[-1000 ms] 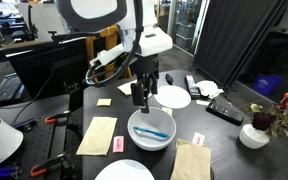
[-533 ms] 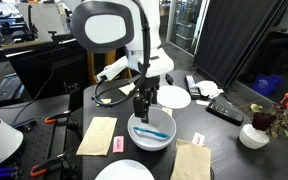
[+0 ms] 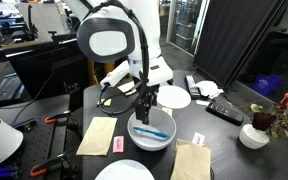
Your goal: Remove the green pen from the grey bowl
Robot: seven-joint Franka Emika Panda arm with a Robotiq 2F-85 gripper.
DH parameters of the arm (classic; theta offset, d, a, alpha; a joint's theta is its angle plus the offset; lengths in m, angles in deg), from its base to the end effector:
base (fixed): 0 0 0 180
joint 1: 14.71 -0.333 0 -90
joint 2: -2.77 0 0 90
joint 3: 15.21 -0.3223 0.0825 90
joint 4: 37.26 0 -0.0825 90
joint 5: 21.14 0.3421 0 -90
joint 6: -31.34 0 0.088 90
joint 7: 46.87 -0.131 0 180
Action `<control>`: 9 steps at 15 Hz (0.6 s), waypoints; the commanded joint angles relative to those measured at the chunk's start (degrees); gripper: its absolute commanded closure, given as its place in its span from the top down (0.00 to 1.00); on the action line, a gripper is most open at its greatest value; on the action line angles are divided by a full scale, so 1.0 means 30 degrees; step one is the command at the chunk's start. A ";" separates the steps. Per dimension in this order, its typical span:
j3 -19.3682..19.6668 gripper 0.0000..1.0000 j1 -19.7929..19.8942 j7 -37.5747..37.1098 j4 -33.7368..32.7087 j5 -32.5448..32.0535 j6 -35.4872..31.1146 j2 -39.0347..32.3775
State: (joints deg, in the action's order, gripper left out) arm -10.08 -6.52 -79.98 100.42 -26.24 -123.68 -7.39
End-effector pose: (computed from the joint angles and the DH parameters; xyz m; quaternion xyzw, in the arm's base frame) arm 0.4808 -0.1119 0.2713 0.9320 -0.3559 0.0667 0.0179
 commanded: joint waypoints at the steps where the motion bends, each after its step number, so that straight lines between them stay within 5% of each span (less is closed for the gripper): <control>1: 0.0709 1.00 -0.0716 0.0275 -0.0035 0.0321 0.0034 -0.0008; 9: 0.1266 1.00 -0.1162 0.0212 -0.0308 0.0508 0.0052 -0.1019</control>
State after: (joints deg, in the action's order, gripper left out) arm -7.91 -8.61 -79.83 100.39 -26.17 -123.68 -9.14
